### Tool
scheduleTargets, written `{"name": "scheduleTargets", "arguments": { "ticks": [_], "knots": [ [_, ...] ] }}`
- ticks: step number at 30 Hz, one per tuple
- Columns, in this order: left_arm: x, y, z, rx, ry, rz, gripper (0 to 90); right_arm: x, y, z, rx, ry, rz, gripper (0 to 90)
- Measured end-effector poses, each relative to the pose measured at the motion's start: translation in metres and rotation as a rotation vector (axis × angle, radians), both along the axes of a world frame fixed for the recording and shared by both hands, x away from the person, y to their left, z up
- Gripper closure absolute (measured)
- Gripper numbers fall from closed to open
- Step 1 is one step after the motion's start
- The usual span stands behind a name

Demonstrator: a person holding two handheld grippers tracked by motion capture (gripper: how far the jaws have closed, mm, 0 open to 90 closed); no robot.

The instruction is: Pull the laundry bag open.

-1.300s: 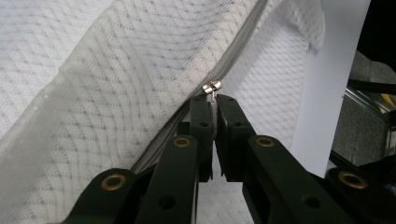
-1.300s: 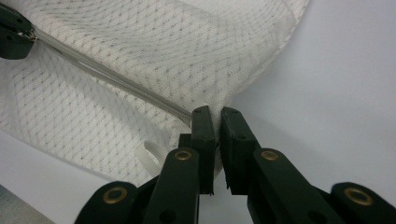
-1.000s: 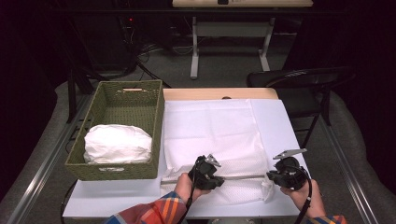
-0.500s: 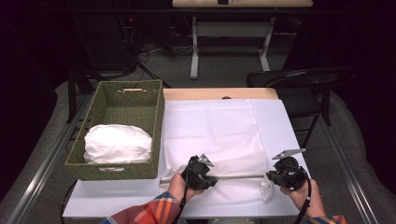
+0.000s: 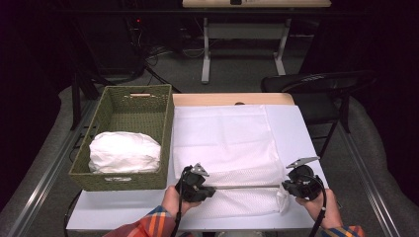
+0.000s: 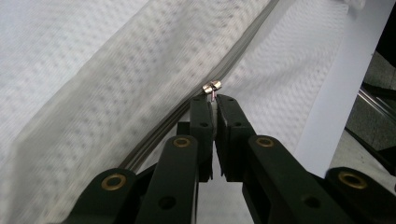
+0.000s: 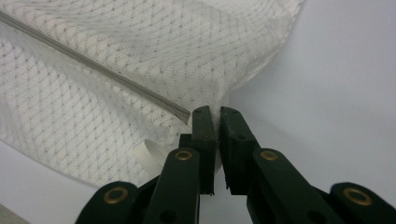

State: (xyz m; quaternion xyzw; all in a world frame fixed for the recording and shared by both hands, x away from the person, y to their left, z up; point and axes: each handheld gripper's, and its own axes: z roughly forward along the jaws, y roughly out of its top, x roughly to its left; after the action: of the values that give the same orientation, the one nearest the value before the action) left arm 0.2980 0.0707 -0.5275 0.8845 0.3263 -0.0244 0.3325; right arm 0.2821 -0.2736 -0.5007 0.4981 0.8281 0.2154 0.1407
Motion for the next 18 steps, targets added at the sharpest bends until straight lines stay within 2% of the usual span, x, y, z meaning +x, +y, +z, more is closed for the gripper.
{"name": "scheduleTargets", "arguments": {
  "ticks": [5, 18],
  "knots": [
    [-0.001, 0.014, 0.000, 0.014, 0.001, 0.013, 85.7, 0.001, 0.002, -0.001, -0.010, 0.011, 0.000, 85.1],
    [-0.005, 0.036, 0.002, 0.033, -0.010, 0.036, 85.7, 0.001, 0.000, -0.001, -0.007, 0.009, 0.003, 85.0]
  ]
}}
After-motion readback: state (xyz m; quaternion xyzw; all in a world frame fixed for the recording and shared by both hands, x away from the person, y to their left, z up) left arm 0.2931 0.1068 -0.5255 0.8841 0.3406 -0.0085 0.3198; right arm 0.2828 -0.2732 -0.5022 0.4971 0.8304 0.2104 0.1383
